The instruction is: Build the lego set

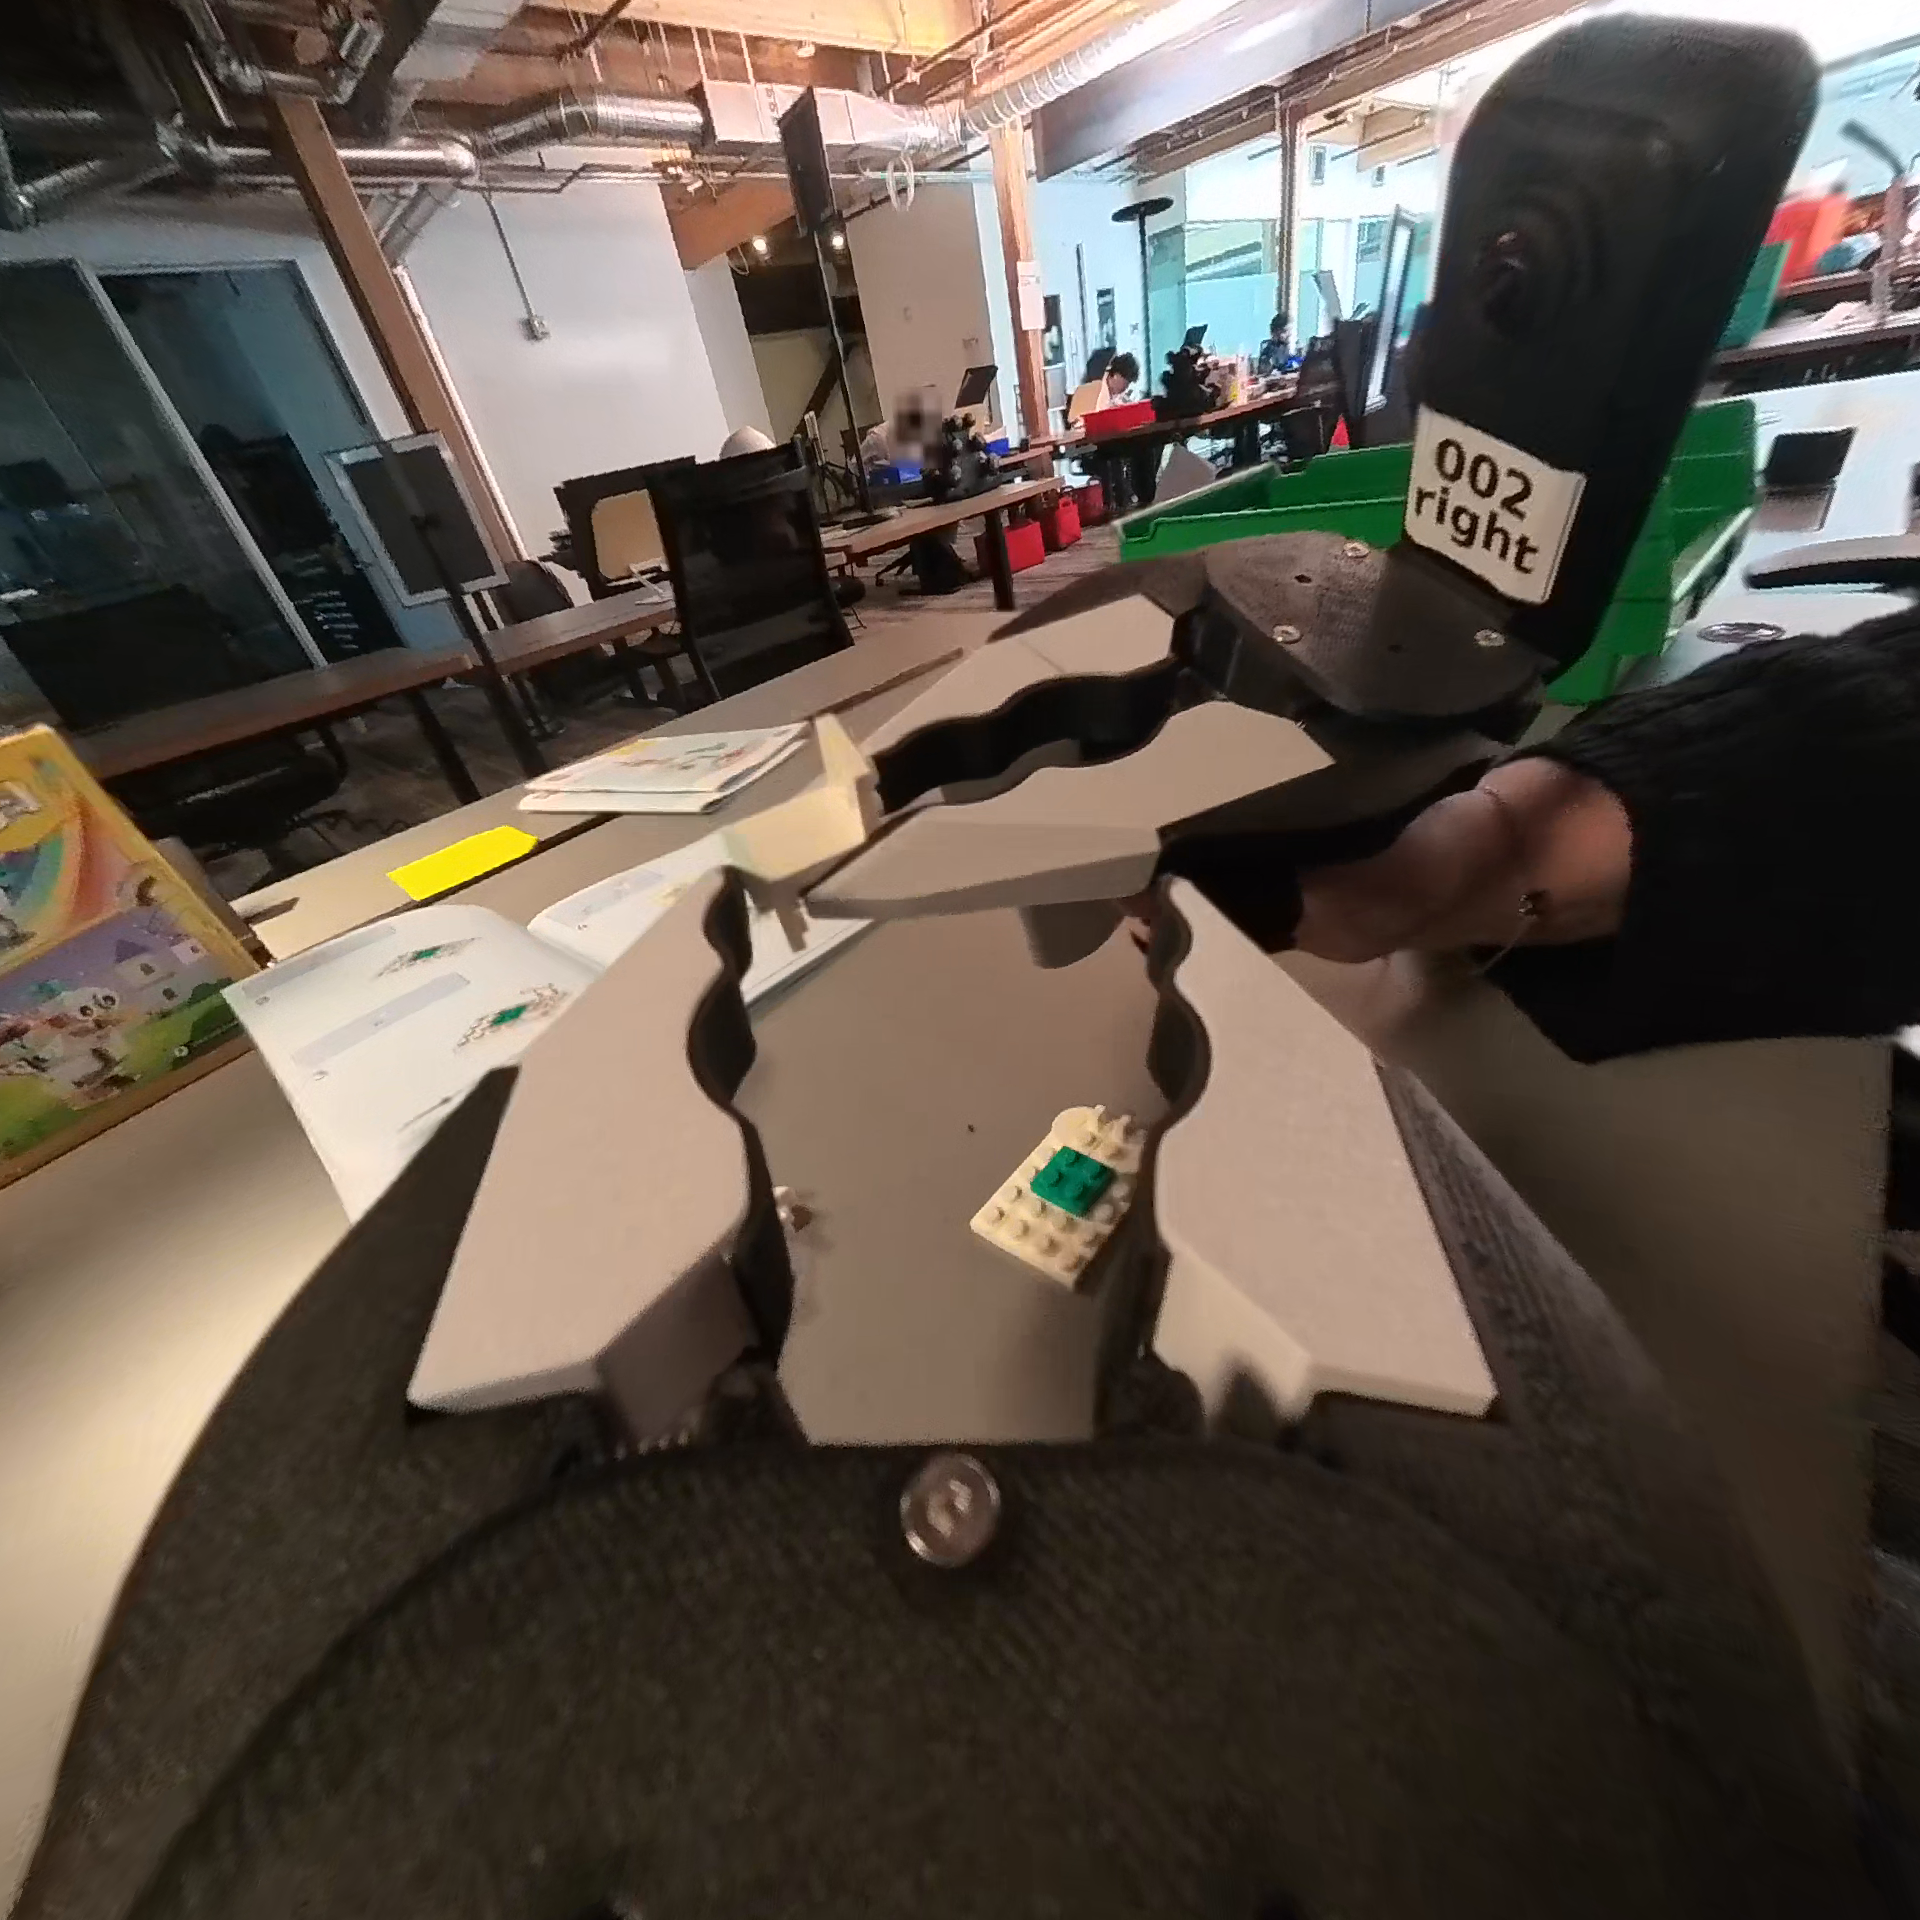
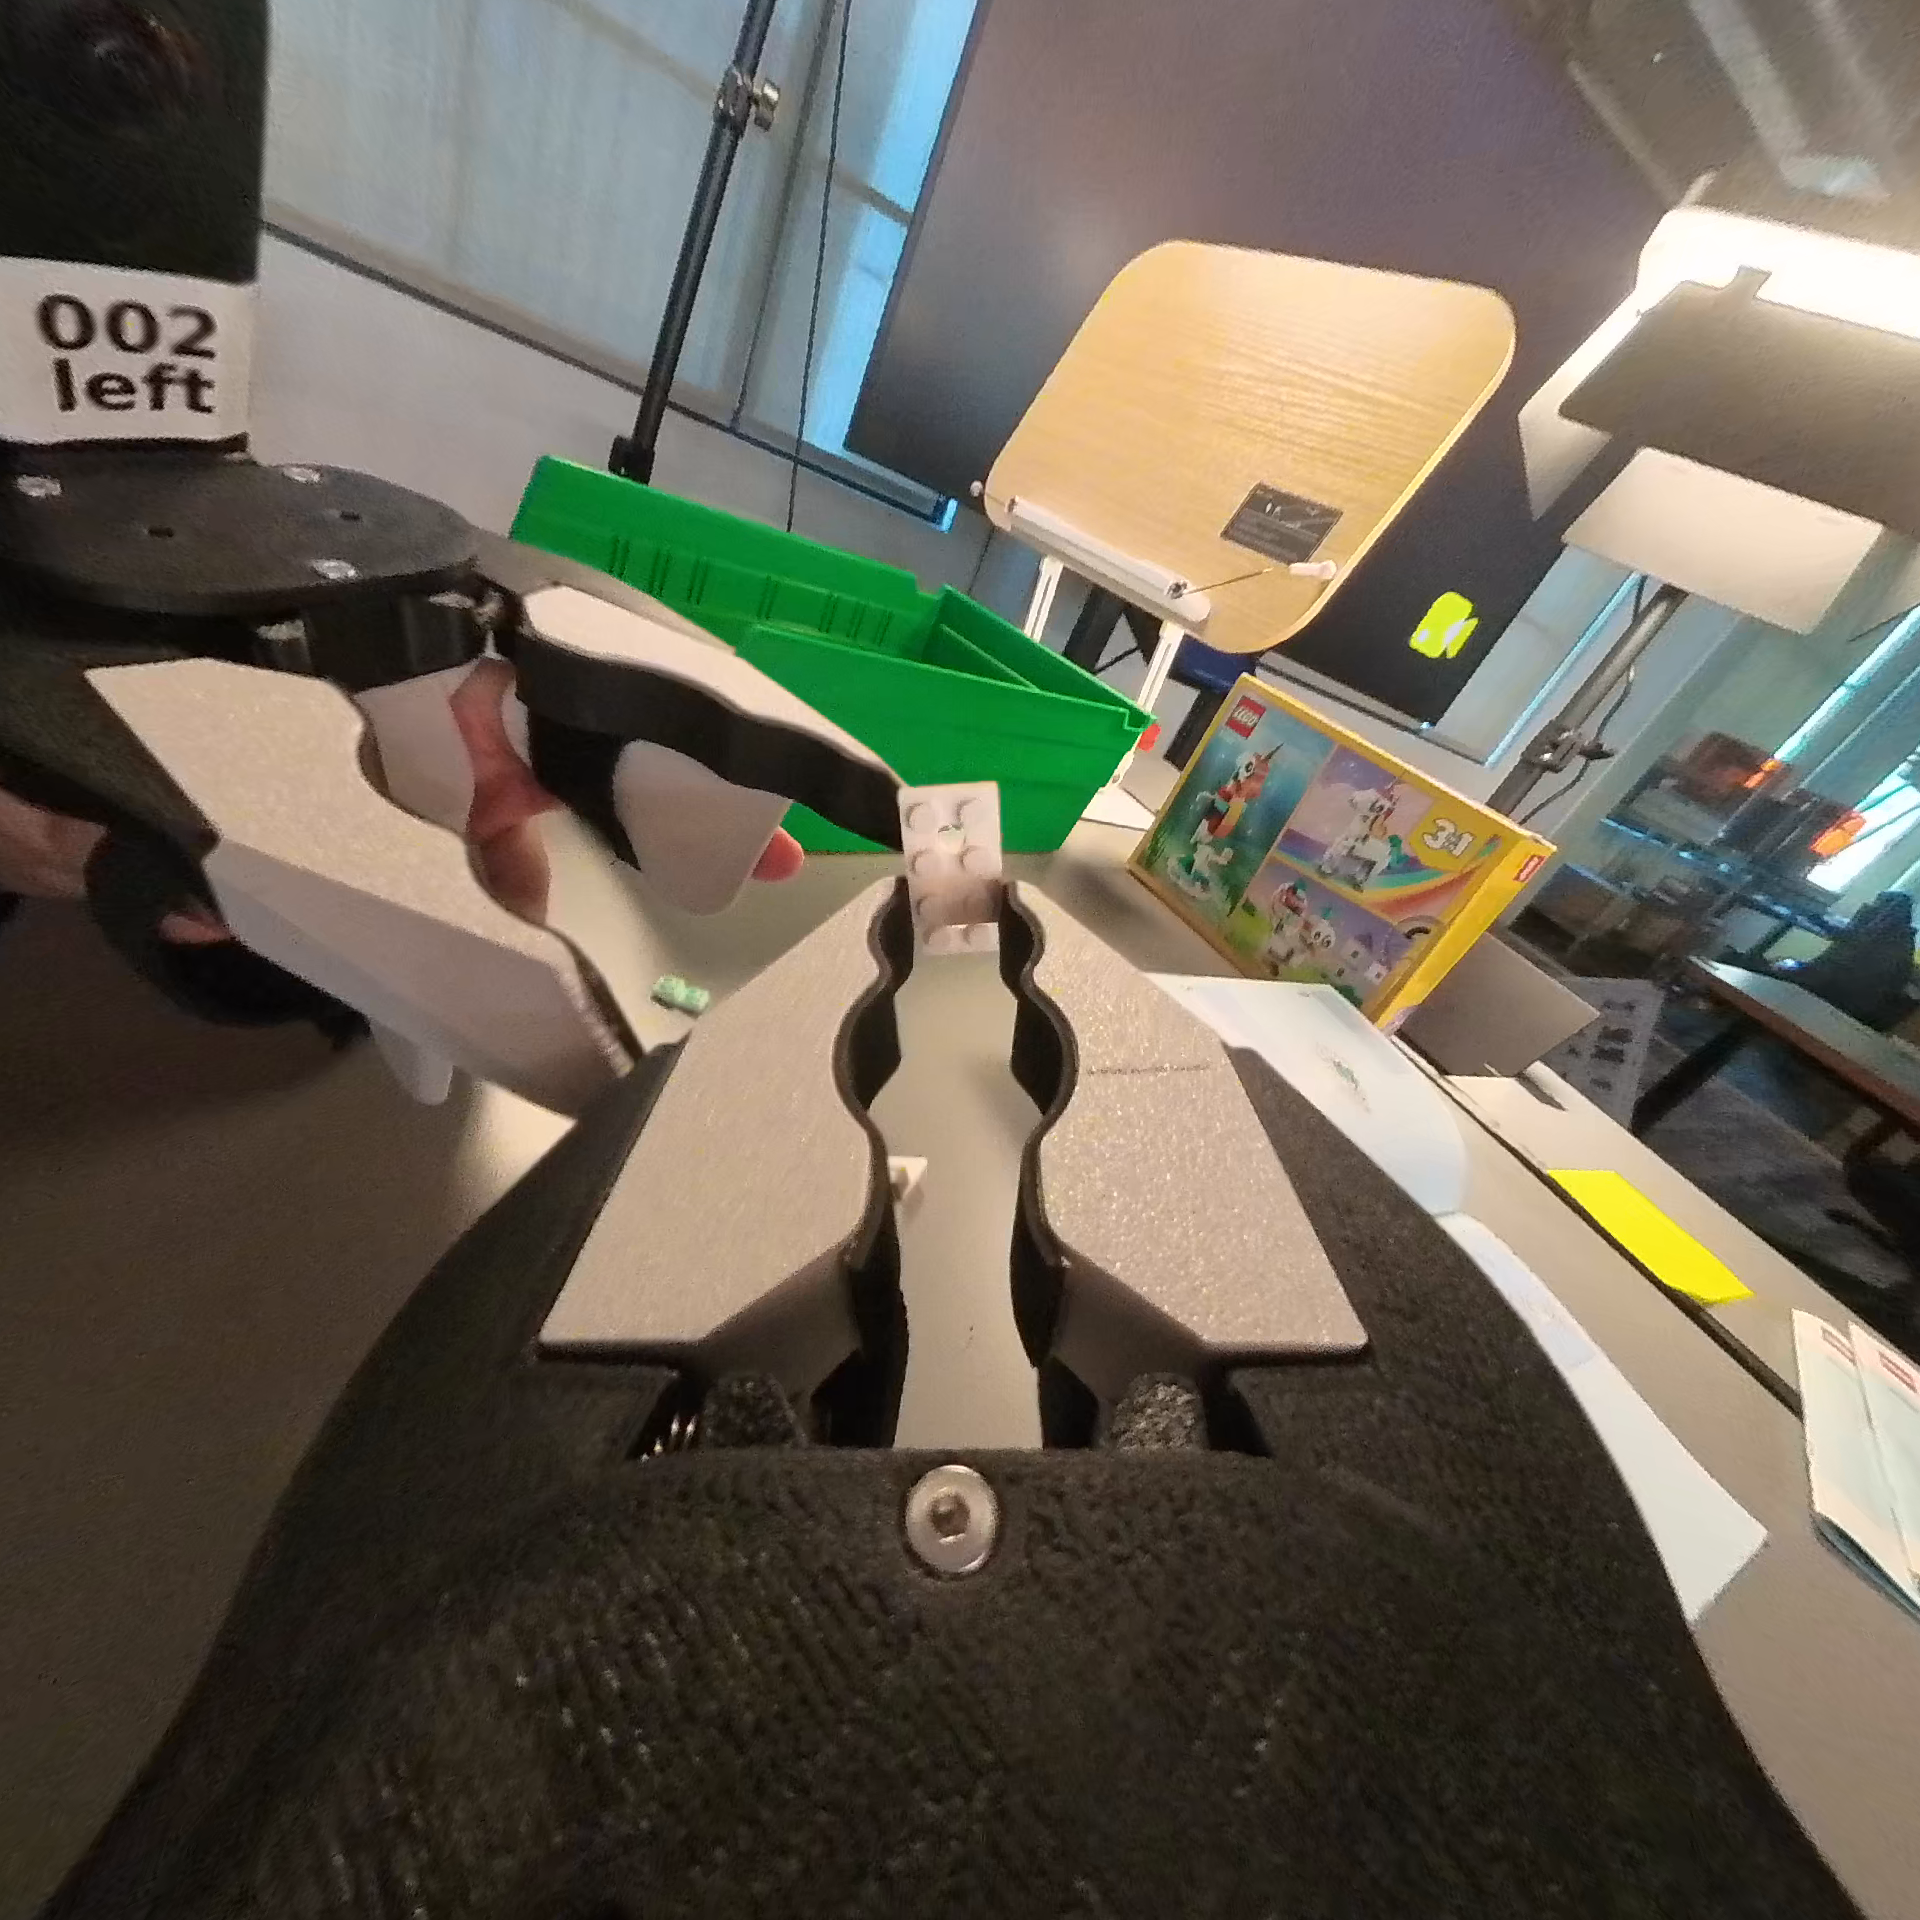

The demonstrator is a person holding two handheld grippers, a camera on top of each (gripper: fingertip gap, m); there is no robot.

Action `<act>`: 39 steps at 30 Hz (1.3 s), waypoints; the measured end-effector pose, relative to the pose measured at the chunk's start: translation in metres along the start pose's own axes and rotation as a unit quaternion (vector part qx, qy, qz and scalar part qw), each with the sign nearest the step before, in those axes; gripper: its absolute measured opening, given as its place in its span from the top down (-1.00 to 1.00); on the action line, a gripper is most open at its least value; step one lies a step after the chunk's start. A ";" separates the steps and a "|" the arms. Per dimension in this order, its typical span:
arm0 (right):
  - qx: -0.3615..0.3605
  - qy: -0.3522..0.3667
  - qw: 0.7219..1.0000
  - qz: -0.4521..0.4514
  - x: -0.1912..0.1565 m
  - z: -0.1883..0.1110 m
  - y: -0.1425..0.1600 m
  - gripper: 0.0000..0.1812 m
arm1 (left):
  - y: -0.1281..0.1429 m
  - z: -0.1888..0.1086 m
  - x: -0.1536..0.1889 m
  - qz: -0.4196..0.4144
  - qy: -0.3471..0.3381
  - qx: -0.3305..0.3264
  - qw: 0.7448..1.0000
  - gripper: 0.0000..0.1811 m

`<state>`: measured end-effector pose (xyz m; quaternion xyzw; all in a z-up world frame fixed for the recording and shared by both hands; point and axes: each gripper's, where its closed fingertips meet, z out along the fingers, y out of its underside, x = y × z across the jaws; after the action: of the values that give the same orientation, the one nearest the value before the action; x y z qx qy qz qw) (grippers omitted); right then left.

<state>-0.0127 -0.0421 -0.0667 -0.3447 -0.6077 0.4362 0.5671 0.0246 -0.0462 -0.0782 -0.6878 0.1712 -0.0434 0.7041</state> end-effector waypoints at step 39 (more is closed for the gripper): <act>-0.033 -0.241 0.964 0.106 -0.030 -0.027 0.004 0.69 | -0.026 -0.027 -0.004 -0.091 0.248 0.037 0.964 0.84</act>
<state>0.0169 -0.0638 -0.0829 -0.3103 -0.7006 0.5433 0.3430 0.0167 -0.0723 -0.0520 -0.6416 0.2756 -0.2830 0.6575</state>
